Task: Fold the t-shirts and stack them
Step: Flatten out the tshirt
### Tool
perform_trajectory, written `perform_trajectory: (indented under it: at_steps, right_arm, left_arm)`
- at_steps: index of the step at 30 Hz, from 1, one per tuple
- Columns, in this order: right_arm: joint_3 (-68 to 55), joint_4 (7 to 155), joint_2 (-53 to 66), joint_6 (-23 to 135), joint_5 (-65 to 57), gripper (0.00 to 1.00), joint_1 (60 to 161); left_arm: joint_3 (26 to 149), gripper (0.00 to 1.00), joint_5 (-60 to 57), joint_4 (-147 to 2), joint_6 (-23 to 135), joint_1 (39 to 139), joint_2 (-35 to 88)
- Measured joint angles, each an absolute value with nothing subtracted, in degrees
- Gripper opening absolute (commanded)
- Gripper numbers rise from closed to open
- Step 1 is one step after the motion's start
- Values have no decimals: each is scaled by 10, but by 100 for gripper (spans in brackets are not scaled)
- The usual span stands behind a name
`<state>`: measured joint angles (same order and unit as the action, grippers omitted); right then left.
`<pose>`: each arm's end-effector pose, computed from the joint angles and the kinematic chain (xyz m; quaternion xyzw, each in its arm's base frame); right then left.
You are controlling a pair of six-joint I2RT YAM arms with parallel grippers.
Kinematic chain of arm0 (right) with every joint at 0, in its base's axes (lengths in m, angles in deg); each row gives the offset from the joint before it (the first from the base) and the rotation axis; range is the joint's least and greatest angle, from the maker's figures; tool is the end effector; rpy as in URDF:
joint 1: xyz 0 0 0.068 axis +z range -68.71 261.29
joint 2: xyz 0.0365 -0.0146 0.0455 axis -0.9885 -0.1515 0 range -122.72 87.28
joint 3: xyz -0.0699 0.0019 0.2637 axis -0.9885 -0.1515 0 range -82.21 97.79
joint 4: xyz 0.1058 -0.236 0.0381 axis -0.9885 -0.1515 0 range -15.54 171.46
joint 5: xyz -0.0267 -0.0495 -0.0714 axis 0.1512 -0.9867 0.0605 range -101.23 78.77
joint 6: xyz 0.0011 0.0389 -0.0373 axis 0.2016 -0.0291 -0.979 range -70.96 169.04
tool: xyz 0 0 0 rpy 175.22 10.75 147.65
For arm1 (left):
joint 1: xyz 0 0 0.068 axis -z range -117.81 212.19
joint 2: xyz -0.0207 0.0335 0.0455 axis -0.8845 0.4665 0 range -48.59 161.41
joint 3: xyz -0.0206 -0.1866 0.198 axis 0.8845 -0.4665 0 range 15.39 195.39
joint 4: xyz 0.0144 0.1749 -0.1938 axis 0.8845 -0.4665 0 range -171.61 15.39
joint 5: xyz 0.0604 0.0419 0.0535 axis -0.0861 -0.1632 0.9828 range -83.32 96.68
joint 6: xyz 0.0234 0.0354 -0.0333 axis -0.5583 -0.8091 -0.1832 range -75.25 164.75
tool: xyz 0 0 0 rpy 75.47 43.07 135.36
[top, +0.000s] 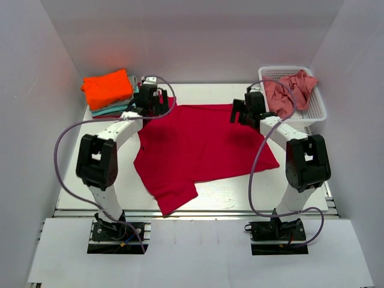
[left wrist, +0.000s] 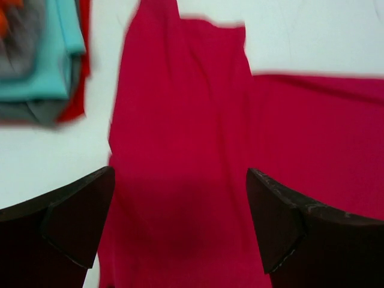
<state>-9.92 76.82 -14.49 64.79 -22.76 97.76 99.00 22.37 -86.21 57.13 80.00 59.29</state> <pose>0.3921 0.1086 0.2425 0.0414 0.8793 0.0442 0.4724 0.4188 -0.1244 0.2554 -0.0203 0.8841 0.0000 0.4668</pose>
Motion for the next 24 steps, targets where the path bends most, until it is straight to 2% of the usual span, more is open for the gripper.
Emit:
perform_trajectory:
  at_steps: [3,8,15,19,24]
  right_arm:
    - [-138,748,-145,668,-224,90,978]
    - [-205,742,-145,700,-207,90,978]
    - [-275,773,-120,731,-194,90,978]
    - [-357,793,-49,749,-177,90,982]
    - [-462,749,77,771,-152,90,1017]
  left_arm:
    - [905,100,180,-855,603,800,543]
    - [806,100,133,-846,647,798,534]
    - [767,100,121,-863,692,794,555]
    - [752,100,142,-868,718,790,543]
    - [700,100,190,-917,755,788,490]
